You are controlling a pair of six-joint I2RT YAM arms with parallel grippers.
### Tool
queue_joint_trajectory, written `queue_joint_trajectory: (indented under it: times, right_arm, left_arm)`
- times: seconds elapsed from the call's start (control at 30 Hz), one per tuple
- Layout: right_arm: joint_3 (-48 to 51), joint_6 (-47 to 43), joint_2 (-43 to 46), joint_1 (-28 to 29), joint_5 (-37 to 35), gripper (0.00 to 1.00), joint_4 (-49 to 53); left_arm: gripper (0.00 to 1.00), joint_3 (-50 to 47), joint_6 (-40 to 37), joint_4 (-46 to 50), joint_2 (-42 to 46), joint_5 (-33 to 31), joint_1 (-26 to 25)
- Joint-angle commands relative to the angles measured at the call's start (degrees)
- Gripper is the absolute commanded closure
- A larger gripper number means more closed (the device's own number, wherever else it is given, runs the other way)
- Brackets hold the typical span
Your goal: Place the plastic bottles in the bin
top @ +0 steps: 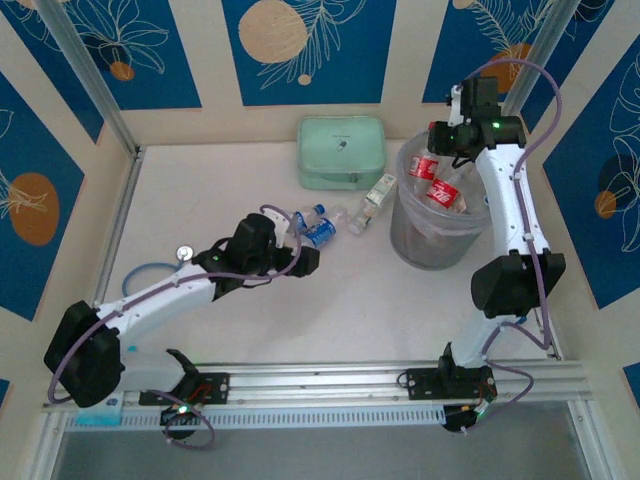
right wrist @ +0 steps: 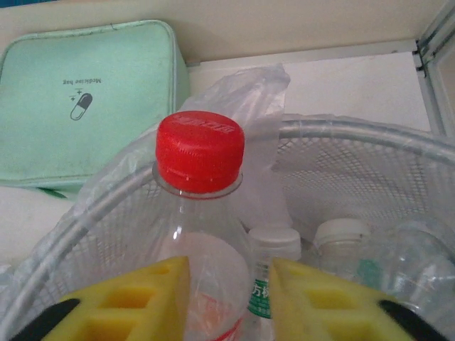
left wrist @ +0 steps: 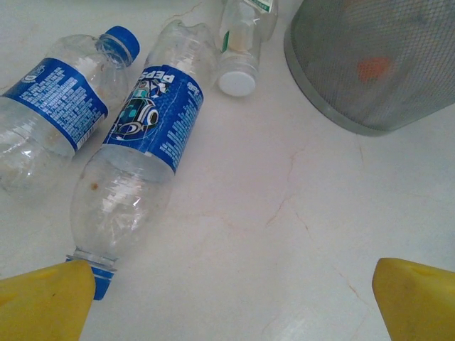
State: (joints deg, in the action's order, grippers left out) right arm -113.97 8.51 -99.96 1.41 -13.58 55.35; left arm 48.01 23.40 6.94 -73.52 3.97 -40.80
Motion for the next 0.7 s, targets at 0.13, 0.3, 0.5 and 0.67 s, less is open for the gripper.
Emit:
queue_joint_trajectory:
  times: [0.13, 0.3, 0.5, 0.67]
  right_arm:
    - [0.8, 1.4, 9.3, -0.9, 8.0, 0.30, -1.5]
    - [10.0, 3.6, 18.7, -1.9, 13.0, 0.24, -5.8]
    - [21.1, 8.6, 29.0, -3.0, 19.7, 0.25, -12.3]
    - [23.7, 8.7, 32.3, -3.4, 20.7, 0.26, -12.4]
  left_arm:
    - [0.00, 8.6, -6.2, 6.2, -5.8, -1.1, 1.8]
    - [0.03, 16.6, -9.3, 10.8, -12.8, -0.5, 1.7]
    - [0.12, 28.2, -10.9, 9.8, -24.8, 3.1, 1.3]
    - [0.32, 41.4, -13.5, 14.4, -36.5, -0.1, -0.9]
